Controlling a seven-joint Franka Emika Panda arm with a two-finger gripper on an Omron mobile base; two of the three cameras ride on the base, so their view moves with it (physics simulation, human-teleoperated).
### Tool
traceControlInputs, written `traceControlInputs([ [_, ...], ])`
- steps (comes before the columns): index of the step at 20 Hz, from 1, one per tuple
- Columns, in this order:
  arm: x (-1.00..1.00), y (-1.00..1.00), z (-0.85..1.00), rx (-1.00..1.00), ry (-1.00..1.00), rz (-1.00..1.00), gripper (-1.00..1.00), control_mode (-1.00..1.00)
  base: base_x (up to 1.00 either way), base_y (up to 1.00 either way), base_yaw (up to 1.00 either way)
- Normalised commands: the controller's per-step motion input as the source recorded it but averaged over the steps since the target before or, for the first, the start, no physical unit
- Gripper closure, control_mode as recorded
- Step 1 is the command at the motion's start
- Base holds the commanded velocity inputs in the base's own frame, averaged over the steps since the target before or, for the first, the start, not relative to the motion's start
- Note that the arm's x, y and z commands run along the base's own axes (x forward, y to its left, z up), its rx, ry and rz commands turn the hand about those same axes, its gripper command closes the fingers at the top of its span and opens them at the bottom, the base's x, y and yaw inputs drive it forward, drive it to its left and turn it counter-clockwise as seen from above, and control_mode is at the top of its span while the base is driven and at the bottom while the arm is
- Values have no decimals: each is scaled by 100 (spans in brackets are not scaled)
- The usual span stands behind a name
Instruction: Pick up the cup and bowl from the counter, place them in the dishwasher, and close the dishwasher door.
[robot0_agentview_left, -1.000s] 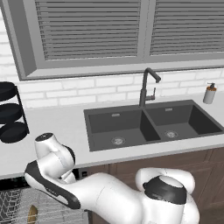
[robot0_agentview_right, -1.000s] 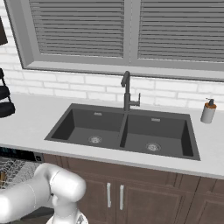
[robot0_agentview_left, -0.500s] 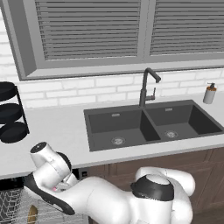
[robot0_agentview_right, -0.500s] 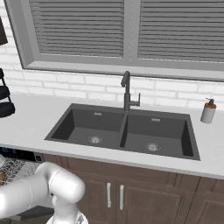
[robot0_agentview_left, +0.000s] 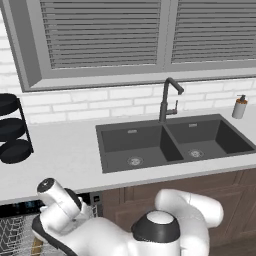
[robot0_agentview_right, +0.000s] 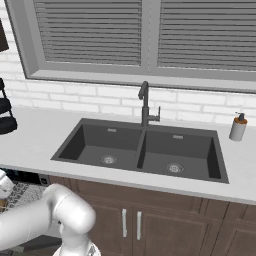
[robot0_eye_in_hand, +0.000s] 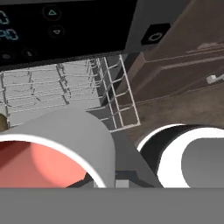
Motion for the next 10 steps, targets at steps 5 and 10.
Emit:
traceControlInputs([
  [5, 7, 0, -64, 0, 12, 9, 100, -100, 0, 0, 0],
  [10, 43, 0, -33, 0, 36, 4, 100, -100, 0, 0, 0],
])
